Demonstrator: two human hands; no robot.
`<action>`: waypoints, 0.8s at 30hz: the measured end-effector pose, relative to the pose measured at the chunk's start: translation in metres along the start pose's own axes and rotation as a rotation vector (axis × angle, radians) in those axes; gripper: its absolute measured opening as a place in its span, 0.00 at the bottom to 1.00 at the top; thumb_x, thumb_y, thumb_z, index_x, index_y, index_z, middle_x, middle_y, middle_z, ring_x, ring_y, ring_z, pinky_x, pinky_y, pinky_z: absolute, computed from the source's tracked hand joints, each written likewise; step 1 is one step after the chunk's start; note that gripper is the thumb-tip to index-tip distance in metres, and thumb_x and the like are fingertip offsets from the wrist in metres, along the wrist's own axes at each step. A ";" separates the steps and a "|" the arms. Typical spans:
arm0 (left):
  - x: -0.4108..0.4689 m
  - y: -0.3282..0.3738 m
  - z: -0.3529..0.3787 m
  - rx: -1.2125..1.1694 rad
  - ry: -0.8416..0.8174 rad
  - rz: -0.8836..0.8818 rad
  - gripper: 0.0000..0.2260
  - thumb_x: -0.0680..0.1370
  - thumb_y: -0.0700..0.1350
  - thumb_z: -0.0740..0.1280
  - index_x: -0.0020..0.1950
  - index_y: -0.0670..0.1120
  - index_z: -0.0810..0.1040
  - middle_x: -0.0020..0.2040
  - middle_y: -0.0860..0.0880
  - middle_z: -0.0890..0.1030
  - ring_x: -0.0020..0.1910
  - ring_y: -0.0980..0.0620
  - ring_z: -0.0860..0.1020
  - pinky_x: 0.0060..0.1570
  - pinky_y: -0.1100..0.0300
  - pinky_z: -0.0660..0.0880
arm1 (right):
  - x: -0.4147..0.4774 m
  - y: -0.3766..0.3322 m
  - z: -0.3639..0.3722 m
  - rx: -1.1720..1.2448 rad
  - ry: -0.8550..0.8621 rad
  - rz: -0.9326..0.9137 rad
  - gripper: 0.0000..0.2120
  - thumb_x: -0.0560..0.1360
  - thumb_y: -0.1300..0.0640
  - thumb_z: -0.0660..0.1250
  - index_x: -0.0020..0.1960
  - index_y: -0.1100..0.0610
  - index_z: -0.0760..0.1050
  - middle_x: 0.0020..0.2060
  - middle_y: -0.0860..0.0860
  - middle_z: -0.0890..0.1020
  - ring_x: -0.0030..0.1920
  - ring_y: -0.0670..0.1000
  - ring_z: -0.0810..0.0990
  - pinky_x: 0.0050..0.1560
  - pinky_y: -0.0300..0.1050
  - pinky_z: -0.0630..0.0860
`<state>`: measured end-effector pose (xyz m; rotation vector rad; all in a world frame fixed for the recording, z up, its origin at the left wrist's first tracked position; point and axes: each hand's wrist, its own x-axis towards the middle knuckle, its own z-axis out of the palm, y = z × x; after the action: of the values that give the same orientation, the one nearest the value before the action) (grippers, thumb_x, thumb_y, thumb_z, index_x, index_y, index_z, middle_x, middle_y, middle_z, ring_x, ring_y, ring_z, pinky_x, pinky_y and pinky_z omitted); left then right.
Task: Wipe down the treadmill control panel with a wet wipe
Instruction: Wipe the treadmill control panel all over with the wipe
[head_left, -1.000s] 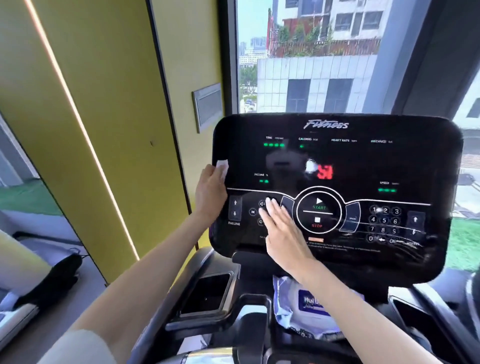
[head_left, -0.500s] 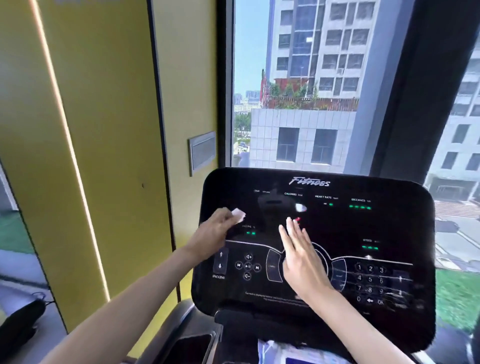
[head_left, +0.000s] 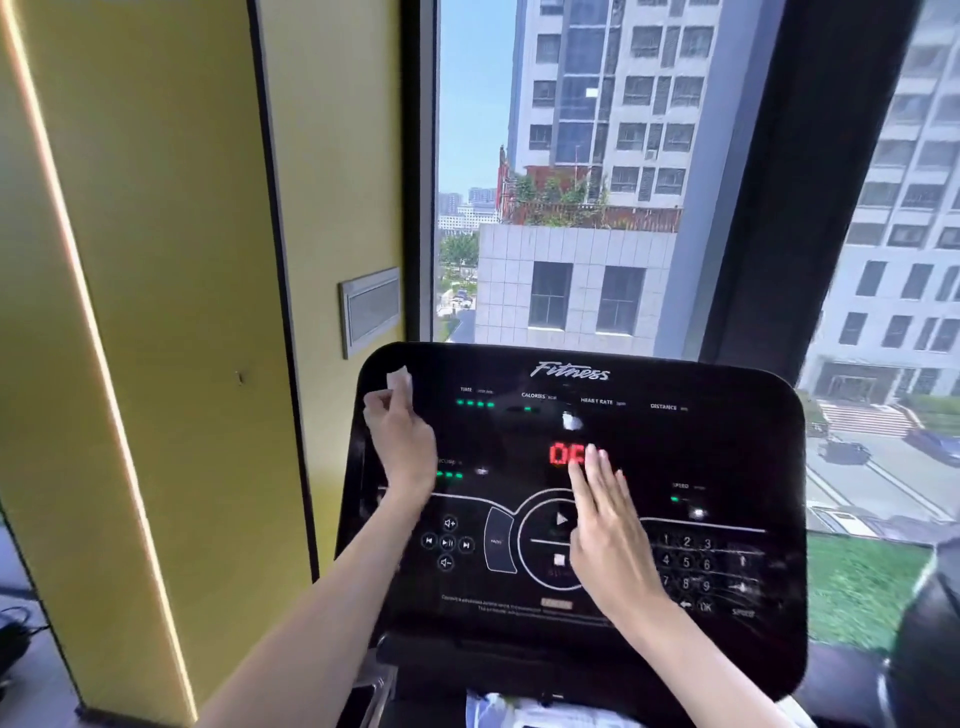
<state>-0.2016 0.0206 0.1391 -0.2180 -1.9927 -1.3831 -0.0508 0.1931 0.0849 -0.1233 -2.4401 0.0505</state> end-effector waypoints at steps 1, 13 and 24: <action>-0.010 0.010 0.009 0.016 -0.025 0.080 0.24 0.74 0.27 0.59 0.67 0.45 0.71 0.49 0.44 0.68 0.45 0.48 0.70 0.46 0.58 0.71 | -0.002 0.004 0.000 -0.003 -0.002 0.021 0.38 0.65 0.72 0.69 0.72 0.66 0.58 0.73 0.63 0.55 0.74 0.58 0.52 0.74 0.51 0.47; -0.032 0.044 0.047 -0.161 0.107 -0.037 0.21 0.76 0.28 0.59 0.66 0.42 0.72 0.48 0.46 0.67 0.47 0.51 0.70 0.49 0.73 0.66 | -0.020 0.042 -0.008 -0.037 0.001 0.092 0.37 0.66 0.73 0.67 0.73 0.65 0.58 0.73 0.64 0.55 0.74 0.59 0.52 0.72 0.54 0.54; -0.065 0.052 0.077 -0.167 0.062 0.184 0.22 0.74 0.27 0.61 0.66 0.41 0.73 0.45 0.41 0.71 0.43 0.49 0.70 0.48 0.67 0.67 | -0.033 0.079 -0.023 -0.130 -0.005 0.113 0.36 0.62 0.72 0.69 0.69 0.65 0.66 0.71 0.67 0.60 0.72 0.62 0.58 0.69 0.59 0.61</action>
<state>-0.1610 0.1257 0.1237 -0.4188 -1.7608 -1.4188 -0.0047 0.2679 0.0764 -0.3195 -2.4388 -0.0584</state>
